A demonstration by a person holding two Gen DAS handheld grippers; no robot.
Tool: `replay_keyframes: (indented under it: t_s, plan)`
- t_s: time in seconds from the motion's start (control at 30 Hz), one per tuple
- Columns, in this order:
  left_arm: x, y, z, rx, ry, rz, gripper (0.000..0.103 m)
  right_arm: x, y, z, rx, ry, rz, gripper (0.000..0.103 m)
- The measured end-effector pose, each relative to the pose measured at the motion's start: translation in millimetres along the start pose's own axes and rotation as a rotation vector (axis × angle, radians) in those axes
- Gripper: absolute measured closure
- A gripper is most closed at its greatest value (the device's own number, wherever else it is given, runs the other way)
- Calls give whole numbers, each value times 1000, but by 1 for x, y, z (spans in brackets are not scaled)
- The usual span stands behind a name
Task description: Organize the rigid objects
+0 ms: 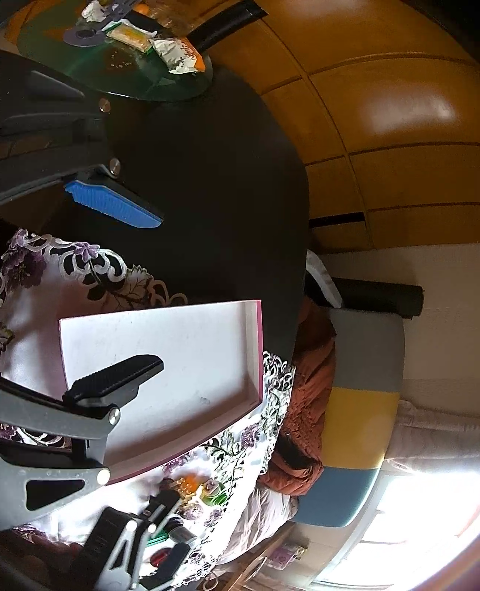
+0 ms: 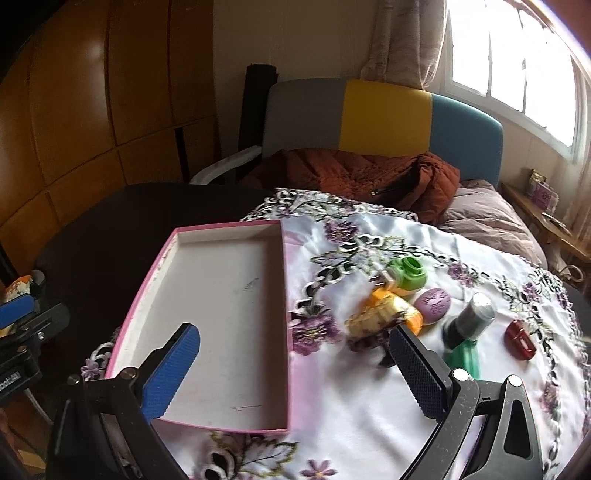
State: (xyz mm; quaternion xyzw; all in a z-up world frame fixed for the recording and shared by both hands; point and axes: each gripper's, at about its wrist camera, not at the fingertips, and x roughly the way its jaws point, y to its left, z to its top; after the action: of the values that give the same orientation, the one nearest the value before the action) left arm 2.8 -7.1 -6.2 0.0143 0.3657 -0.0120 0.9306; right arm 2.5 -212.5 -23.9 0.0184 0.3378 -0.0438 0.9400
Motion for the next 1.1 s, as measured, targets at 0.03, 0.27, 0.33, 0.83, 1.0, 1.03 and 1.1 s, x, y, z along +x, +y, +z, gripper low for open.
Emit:
replay_keyframes:
  t_s: [0.03, 0.27, 0.33, 0.83, 1.0, 1.03, 1.1]
  plan:
    - [0, -1, 0, 5, 2, -2, 30, 0, -4, 1, 1, -3, -5, 0]
    - [3, -13, 0, 59, 21, -70, 30, -3, -43, 13, 11, -21, -45, 0]
    - [4, -16, 1, 69, 30, -136, 30, -4, -63, 18, 24, -22, -45, 0]
    - [23, -75, -2, 175, 202, -458, 31, 2, -252, -1, 486, -17, -169, 0]
    - [31, -98, 3, 203, 245, -503, 31, 5, -260, -4, 549, 0, -156, 0]
    - [30, -104, 5, 215, 244, -516, 31, 7, -257, -3, 543, 5, -158, 0]
    - [29, -114, 9, 238, 245, -532, 31, 8, -253, -2, 518, 14, -172, 0]
